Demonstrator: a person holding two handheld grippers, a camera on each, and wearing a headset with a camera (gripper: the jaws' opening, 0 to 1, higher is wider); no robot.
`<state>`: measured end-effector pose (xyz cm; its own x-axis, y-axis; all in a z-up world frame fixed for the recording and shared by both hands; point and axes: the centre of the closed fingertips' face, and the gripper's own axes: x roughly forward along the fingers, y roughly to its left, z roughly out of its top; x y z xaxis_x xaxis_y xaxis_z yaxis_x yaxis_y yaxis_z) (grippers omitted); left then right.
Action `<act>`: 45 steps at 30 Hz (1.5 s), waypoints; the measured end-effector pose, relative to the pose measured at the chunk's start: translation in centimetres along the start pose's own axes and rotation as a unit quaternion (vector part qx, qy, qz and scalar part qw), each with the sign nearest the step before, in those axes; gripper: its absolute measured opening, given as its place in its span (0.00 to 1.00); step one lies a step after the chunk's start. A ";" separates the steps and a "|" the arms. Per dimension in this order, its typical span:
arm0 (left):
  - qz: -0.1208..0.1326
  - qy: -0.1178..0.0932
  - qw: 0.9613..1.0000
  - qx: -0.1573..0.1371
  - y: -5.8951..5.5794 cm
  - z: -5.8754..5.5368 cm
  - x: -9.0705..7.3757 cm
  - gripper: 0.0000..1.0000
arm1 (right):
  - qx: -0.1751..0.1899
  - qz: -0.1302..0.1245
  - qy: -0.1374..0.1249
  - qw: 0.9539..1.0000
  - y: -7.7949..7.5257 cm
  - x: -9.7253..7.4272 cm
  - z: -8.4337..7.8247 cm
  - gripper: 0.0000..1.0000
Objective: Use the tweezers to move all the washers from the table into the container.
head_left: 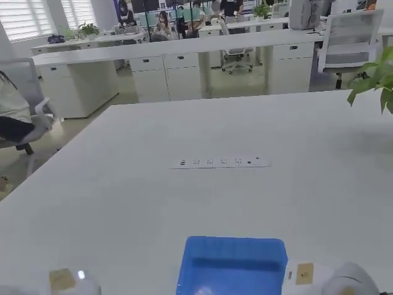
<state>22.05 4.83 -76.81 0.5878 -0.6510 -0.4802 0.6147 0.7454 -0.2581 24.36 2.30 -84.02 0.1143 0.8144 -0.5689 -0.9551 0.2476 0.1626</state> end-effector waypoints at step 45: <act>0.136 -0.227 0.964 0.014 1.7 3.8 -3.9 0.92 | 0.136 0.060 -0.123 0.981 -1.1 -5.5 7.4 0.03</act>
<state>22.82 8.14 -72.20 0.8950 -0.4328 -0.1081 0.4159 0.8972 -0.1489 26.77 1.44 -75.11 0.1001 0.9401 -0.3257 -0.8610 0.2459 0.4452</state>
